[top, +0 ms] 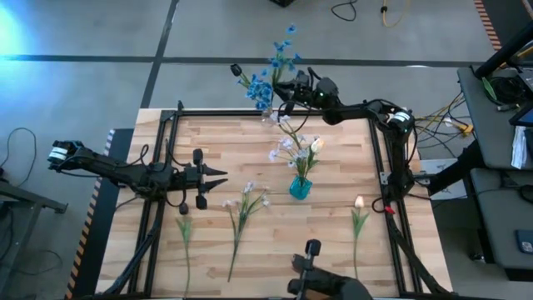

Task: Sort flowers into vase by color
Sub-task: Put the blue flower into the transparent vase

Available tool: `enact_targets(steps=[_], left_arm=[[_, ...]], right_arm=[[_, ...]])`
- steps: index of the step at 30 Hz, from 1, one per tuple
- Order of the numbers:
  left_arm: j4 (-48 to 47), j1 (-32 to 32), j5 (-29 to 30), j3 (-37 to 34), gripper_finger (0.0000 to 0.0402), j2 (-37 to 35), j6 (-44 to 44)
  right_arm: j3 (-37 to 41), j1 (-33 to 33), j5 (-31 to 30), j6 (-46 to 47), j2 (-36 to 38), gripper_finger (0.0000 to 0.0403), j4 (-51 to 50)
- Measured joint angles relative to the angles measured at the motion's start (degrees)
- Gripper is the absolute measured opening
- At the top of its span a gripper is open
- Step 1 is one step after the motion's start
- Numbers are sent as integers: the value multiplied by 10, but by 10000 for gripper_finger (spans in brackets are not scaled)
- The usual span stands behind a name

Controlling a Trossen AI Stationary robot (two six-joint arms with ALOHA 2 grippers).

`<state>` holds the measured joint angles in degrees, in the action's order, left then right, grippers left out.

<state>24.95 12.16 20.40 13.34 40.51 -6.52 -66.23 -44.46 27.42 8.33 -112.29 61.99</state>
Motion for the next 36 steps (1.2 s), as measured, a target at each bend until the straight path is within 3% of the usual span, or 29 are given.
enact_targets(steps=[7,25,36], left_arm=[[0,0,0,0,75,0,0],[-1,0,0,0,75,0,13],[-1,0,0,0,75,0,10]], right_arm=[[-10,2,0,-1,2,132,-32],[-18,1,-6,-60,91,220,-279],[-63,1,-27,-122,159,265,-516]])
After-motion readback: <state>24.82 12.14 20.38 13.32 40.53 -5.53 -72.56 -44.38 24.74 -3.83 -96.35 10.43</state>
